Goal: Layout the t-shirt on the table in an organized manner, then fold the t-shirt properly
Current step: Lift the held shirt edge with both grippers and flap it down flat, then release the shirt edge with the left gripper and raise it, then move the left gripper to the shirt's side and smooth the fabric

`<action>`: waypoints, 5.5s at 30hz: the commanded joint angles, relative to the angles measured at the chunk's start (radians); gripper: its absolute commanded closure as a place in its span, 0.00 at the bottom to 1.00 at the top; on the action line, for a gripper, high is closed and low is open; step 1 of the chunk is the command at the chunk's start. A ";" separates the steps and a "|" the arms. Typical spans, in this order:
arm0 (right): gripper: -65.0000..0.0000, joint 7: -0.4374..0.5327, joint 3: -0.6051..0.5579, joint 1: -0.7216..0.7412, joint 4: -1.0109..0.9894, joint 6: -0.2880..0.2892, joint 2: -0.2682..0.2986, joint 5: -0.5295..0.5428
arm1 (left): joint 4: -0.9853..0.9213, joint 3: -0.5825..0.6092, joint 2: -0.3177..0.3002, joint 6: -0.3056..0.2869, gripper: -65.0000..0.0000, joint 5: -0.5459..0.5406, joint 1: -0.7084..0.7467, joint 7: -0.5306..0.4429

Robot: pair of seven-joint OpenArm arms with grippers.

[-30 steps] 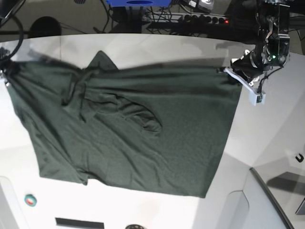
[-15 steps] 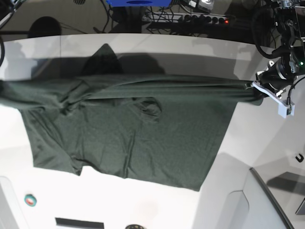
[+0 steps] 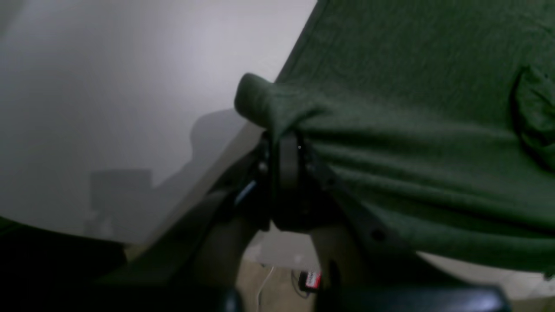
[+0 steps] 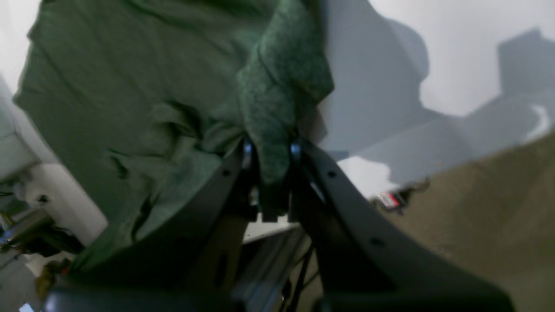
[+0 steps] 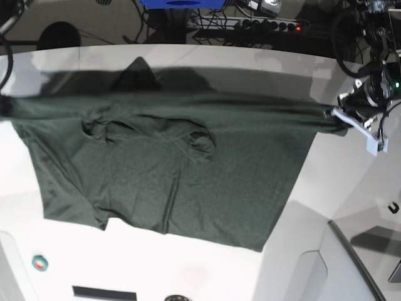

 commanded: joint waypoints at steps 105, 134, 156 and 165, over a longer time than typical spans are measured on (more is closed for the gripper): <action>0.99 0.354 -0.149 -0.118 -0.243 0.105 0.088 -0.221 | -0.046 -0.009 -0.007 0.005 1.00 0.005 0.101 0.111; 0.50 0.349 -0.036 -0.126 -0.036 0.113 0.028 -0.216 | -0.006 -0.190 -0.007 0.008 0.35 0.001 0.127 0.117; 0.98 0.642 -0.493 0.161 -0.515 0.202 0.127 -0.222 | -0.598 0.353 0.134 0.007 1.00 0.005 -0.478 -0.274; 0.98 0.825 -0.600 0.250 -0.802 0.202 0.209 -0.222 | -0.834 0.416 0.133 0.008 1.00 0.005 -0.548 -0.439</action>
